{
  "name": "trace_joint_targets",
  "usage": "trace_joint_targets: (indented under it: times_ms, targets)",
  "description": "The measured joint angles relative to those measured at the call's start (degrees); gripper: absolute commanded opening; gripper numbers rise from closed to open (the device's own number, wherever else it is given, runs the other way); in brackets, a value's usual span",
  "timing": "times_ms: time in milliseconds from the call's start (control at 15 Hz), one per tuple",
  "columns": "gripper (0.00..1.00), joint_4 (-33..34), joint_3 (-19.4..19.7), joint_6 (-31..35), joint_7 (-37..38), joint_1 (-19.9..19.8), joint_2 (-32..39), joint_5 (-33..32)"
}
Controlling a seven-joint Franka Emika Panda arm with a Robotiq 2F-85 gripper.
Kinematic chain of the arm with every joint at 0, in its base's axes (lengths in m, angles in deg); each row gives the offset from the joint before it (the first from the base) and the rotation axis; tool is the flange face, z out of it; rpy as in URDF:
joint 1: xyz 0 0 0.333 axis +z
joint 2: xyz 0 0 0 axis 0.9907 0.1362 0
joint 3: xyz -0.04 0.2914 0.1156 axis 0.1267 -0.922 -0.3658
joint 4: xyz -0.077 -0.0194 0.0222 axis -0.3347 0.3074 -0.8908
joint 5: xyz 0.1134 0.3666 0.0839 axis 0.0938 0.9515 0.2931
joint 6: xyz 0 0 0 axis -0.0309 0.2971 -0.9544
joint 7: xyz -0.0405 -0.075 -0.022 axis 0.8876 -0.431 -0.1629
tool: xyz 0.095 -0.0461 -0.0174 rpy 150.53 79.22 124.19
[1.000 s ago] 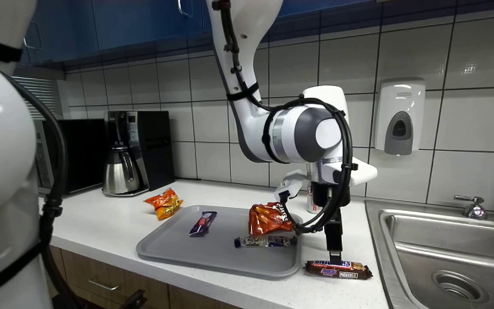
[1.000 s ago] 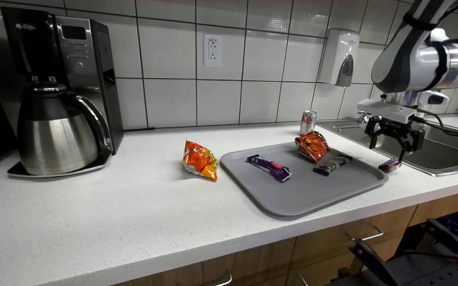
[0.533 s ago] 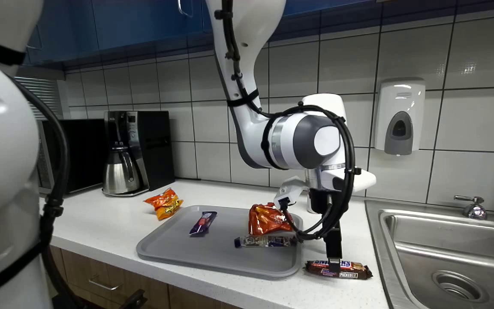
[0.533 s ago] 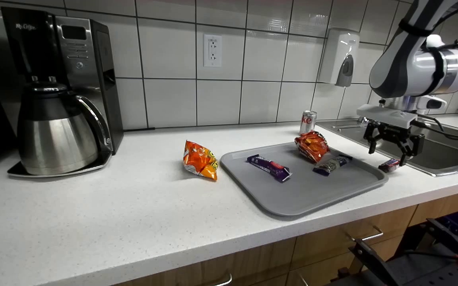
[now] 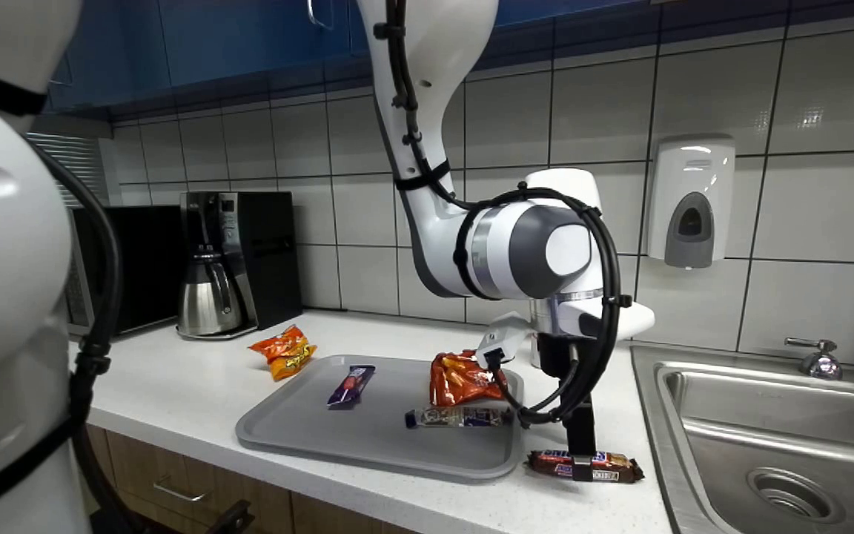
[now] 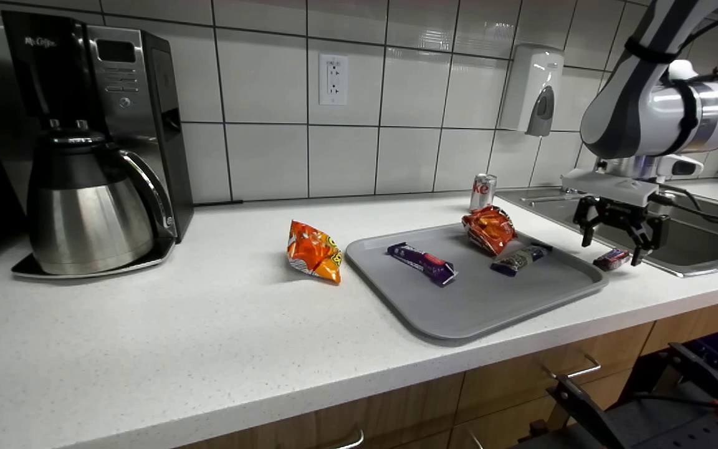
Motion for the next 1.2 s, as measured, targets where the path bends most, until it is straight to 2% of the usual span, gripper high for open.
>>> trace_joint_targets:
  times_ms: [133, 267, 667, 733, 800, 1200]
  targets:
    - [0.66, 0.0, 0.0, 0.0, -0.2, 0.0, 0.1, 0.0]
    - [0.47, 0.0, 0.1, 0.0, -0.4, 0.1, 0.1, 0.0]
    - [0.03, 0.0, 0.8, 0.3, -0.6, 1.0, 0.1, 0.0]
    - [0.01, 0.0, 1.0, 0.4, -0.6, 1.3, 0.1, 0.0]
    - [0.04, 0.0, 1.4, 0.5, -0.6, 1.7, 0.1, 0.0]
    - [0.04, -0.8, 5.8, 1.1, -0.6, 5.4, -1.5, -1.9]
